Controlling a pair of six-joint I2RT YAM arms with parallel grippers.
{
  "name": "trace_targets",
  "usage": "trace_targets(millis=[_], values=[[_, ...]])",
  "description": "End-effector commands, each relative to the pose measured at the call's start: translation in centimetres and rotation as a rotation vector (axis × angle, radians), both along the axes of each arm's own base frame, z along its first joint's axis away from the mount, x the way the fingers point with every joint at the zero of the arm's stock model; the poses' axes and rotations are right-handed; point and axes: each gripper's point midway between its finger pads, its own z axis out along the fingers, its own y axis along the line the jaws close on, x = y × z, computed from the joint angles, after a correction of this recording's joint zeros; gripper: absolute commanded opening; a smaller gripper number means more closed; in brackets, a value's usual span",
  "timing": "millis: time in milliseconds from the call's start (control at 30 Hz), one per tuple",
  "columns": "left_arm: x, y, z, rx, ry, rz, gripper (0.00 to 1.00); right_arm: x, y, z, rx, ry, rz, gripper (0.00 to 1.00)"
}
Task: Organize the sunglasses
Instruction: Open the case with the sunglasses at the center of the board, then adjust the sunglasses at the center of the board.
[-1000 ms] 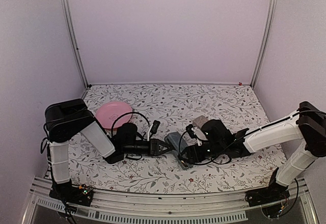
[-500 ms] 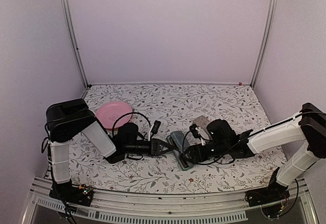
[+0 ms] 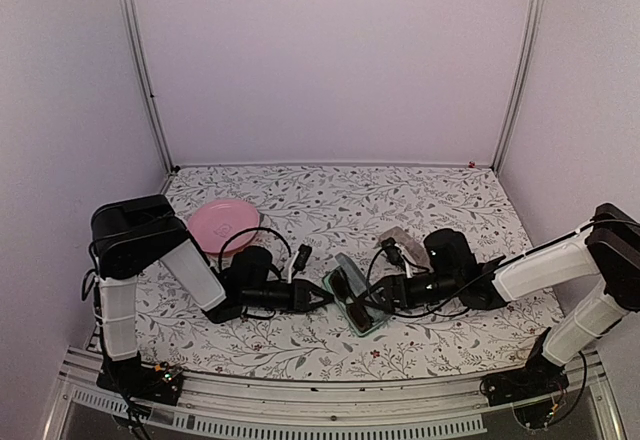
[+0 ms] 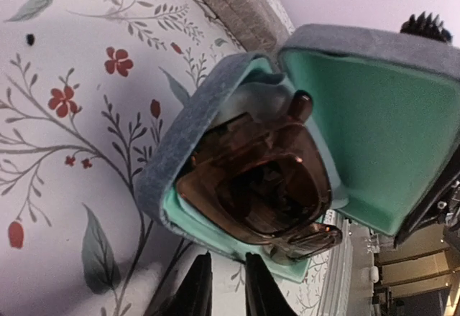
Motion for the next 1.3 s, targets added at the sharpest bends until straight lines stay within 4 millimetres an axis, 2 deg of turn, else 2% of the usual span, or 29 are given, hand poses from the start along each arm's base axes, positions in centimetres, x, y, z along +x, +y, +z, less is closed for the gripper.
trace_targets(millis=[0,433,567,600,700,833,1033,1067,1267], values=[[0.4,2.6,-3.9,0.131,0.014,0.054,0.02,0.2,0.4,2.1,0.102,0.020,0.003,0.21],[0.5,2.1,-1.6,0.091,-0.022,0.034,0.04,1.6,-0.7,-1.0,-0.055,0.034,-0.069,0.20],[0.6,1.8,0.1,0.055,-0.060,0.025,0.06,2.1,-0.9,-1.4,-0.092,0.025,-0.077,0.20],[0.7,1.6,1.8,0.020,-0.090,0.024,0.07,2.1,-0.9,-1.5,-0.097,0.023,-0.078,0.20],[0.7,1.2,4.1,-0.035,-0.132,0.012,0.10,2.1,-0.9,-1.8,-0.106,0.025,-0.077,0.20],[0.9,-0.2,5.7,-0.072,-0.166,-0.026,0.12,2.2,-0.9,-1.9,-0.110,0.026,-0.077,0.20],[1.8,-1.6,5.9,-0.093,-0.176,-0.029,0.13,2.3,-0.8,-1.7,-0.104,0.016,-0.074,0.20],[1.8,-1.8,4.6,-0.073,-0.158,-0.032,0.13,2.3,-0.8,-1.7,-0.105,0.018,-0.073,0.20],[1.8,-2.7,3.2,-0.079,-0.142,-0.049,0.13,2.3,-0.7,-1.6,-0.103,0.017,-0.071,0.20]])
